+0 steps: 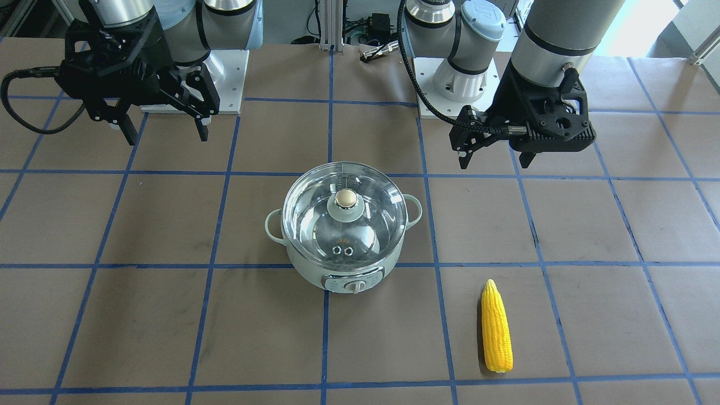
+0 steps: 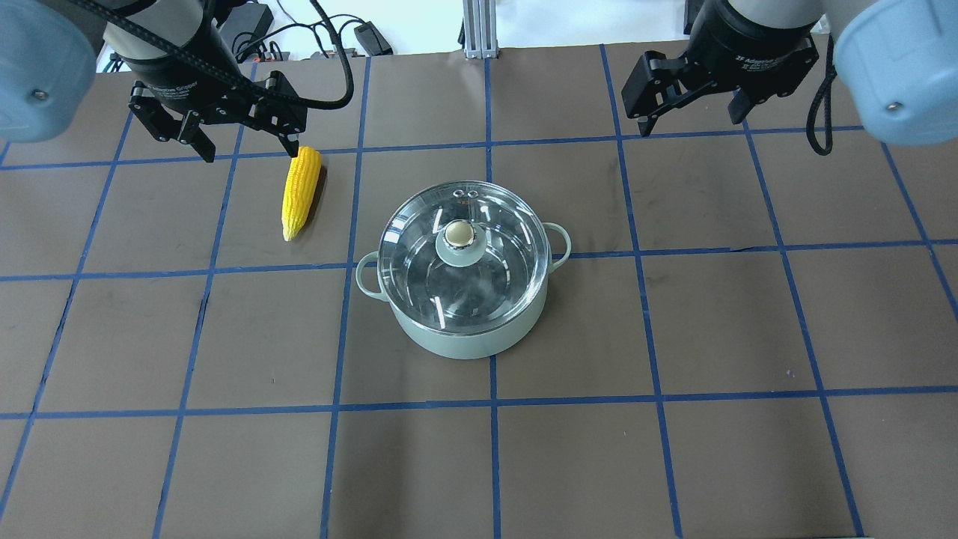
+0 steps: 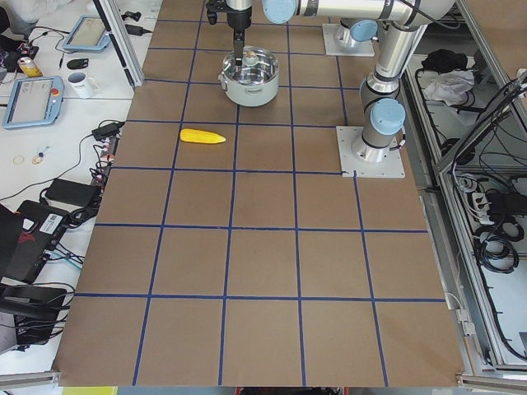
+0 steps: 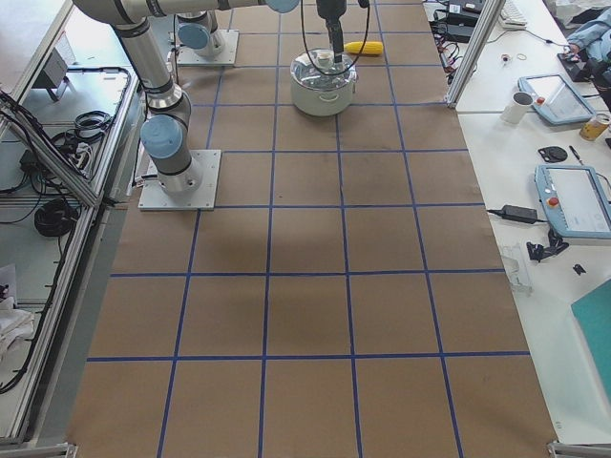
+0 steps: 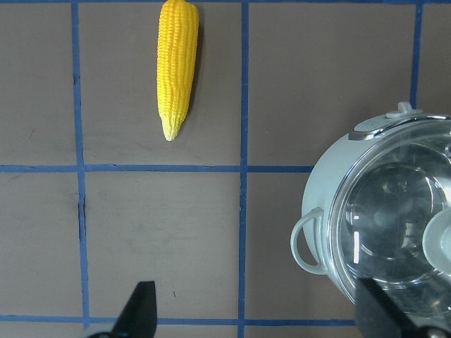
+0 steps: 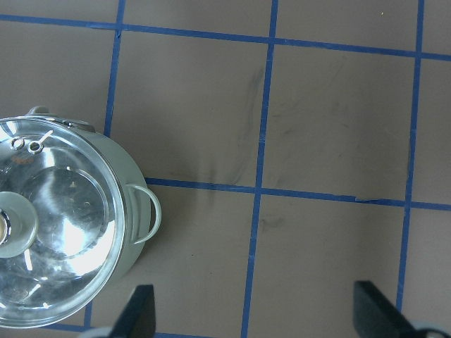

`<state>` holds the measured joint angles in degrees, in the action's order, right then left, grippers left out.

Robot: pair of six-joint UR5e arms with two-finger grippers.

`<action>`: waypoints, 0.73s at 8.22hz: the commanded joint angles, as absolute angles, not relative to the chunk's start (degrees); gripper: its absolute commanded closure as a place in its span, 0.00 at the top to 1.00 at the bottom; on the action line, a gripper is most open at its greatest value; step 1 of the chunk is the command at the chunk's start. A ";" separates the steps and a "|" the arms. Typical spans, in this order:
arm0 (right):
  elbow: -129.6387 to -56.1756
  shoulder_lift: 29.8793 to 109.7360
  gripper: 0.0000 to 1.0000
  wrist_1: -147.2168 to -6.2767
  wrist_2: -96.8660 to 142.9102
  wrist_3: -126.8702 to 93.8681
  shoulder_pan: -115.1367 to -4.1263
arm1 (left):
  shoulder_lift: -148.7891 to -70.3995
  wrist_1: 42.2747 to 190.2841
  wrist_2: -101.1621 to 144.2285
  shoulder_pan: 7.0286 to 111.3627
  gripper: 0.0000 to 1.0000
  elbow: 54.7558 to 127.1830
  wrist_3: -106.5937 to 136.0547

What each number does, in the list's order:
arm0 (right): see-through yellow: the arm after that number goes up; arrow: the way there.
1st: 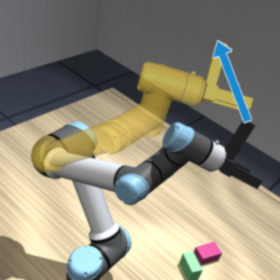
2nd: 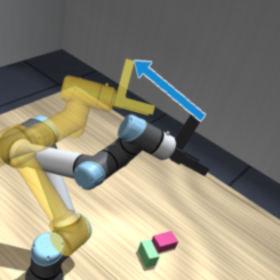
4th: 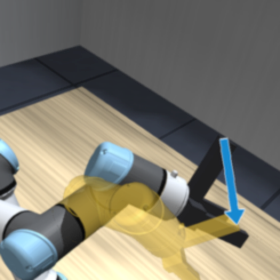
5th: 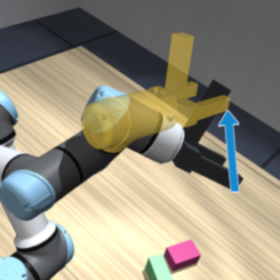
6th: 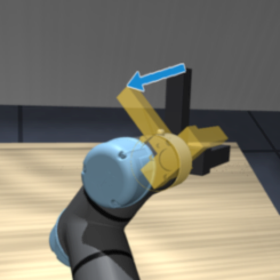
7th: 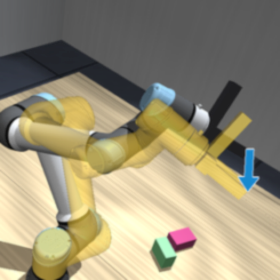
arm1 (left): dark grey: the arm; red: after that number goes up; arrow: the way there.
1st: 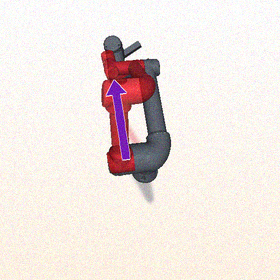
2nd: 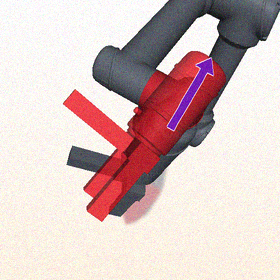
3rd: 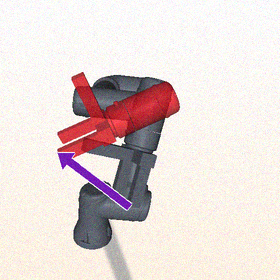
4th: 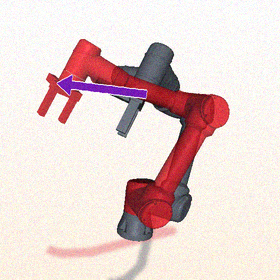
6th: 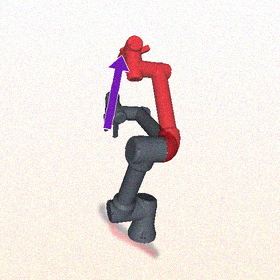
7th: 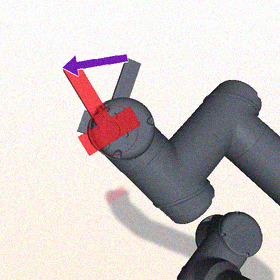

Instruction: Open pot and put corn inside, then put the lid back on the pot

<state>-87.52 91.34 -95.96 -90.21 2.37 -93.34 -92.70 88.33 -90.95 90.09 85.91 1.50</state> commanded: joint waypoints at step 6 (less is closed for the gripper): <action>-87.54 91.32 1.00 -96.06 -90.26 2.37 -93.34 | -93.86 87.63 -91.06 80.46 1.00 85.87 -12.70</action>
